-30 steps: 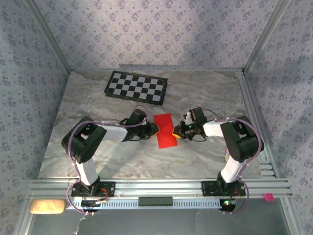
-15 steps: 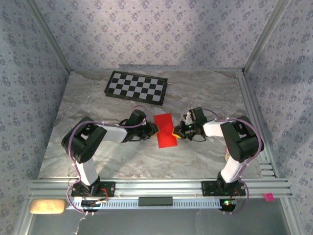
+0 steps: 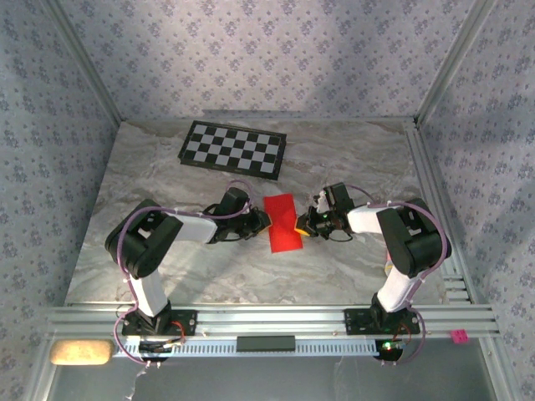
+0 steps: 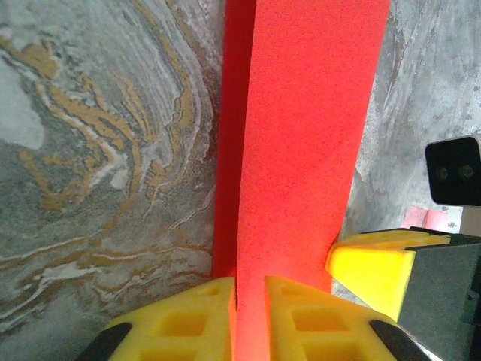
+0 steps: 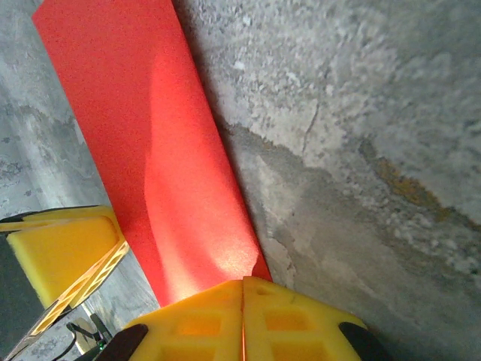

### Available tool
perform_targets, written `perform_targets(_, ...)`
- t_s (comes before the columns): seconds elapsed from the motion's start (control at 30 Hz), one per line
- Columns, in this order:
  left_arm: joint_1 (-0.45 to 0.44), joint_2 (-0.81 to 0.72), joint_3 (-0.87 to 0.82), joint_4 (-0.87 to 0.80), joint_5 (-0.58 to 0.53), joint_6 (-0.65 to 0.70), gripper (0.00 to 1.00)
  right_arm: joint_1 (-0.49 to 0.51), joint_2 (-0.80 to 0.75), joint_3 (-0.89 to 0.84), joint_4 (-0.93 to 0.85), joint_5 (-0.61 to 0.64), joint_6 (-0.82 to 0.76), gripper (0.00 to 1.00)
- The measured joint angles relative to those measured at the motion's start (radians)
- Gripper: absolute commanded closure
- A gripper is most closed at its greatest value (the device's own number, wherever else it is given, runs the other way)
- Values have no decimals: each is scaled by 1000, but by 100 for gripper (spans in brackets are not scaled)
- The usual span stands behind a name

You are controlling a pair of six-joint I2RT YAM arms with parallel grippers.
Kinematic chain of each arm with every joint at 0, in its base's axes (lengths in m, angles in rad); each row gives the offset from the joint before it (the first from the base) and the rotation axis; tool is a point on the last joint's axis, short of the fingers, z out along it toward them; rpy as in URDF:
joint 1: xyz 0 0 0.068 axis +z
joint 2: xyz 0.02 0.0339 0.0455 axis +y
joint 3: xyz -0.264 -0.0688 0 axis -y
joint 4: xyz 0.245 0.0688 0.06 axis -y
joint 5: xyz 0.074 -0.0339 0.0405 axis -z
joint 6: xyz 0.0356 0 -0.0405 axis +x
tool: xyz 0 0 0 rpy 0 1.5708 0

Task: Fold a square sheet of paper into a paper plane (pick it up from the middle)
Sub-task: Third fold the triangle at the center of the table.

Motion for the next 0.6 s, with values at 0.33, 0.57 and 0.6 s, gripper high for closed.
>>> perform_targets(0.33,0,0,0,0,0,-4,94,0,-1,0,-1,1,0,90)
perform_targets(0.57,0,-8,0,-3,0,-12,97,6,-9,-1,1,8,0,84)
perform_targets(0.6,0,-12,-1,-5,0,-15,98,7,-12,-2,5,9,0,82)
